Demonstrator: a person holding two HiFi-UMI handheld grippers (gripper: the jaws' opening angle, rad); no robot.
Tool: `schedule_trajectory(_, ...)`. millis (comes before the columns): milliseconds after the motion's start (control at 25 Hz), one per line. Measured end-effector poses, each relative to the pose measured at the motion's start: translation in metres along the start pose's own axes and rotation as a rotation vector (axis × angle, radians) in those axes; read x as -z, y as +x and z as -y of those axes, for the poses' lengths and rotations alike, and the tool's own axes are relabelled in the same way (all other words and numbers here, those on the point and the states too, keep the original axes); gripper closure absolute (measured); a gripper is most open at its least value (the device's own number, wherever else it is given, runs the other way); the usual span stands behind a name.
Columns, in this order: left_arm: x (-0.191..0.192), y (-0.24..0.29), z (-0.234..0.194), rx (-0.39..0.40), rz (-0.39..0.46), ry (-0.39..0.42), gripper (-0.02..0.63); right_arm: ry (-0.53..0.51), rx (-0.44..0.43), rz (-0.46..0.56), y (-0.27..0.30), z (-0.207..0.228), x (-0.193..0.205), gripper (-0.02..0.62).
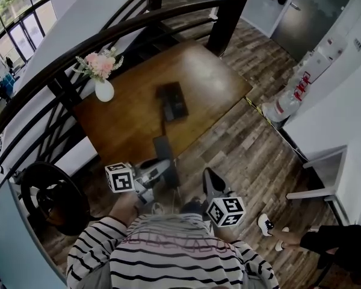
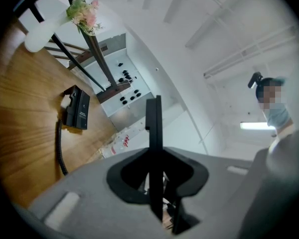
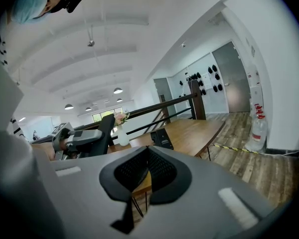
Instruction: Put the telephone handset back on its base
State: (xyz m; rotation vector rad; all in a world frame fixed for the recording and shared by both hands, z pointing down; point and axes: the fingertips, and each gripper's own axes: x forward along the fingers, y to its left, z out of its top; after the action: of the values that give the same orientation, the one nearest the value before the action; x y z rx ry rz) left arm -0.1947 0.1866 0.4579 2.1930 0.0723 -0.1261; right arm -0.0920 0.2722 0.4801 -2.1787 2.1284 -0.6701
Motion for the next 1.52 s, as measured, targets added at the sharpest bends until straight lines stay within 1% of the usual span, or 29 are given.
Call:
schedule_trajectory(120,-0.014,0.007,-0.01,-0.025,0.026,-0.003,0.529,-0.006,-0.029,-0.014,0.021,0.009,-0.01,0.594)
schedule_trajectory(280,-0.024,0.02,-0.023,-0.063,0.086,0.008,0.529,-0.025,-0.103,-0.046,0.043,0.026,-0.019,0.594)
schedule_trajectory(360,-0.026,0.031,-0.027,-0.083,0.112,0.001,0.529,-0.044,-0.138,-0.057,0.05,0.037,-0.025,0.594)
schedule_trajectory(560,-0.035,0.069,-0.036,-0.125,0.171,0.011,0.529,-0.066,-0.213,-0.083,0.064,0.072,-0.041,0.594)
schedule_trajectory(960,-0.03,0.143,-0.048,-0.213,0.263,0.052,0.529,-0.107,-0.344,-0.118,0.077,0.154,-0.068,0.594)
schedule_trajectory(1080,-0.023,0.148,-0.055,-0.241,0.287,0.079,0.529,-0.118,-0.394,-0.134,0.077,0.163,-0.071,0.594)
schedule_trajectory(1200,-0.02,0.158,-0.057,-0.271,0.312,0.071,0.529,-0.129,-0.437,-0.15,0.077,0.173,-0.071,0.594)
schedule_trajectory(1320,-0.019,0.168,-0.064,-0.296,0.314,0.071,0.529,-0.14,-0.471,-0.165,0.08,0.181,-0.072,0.594)
schedule_trajectory(1520,-0.03,0.184,-0.071,-0.319,0.311,0.046,0.529,-0.136,-0.497,-0.182,0.091,0.184,-0.074,0.594)
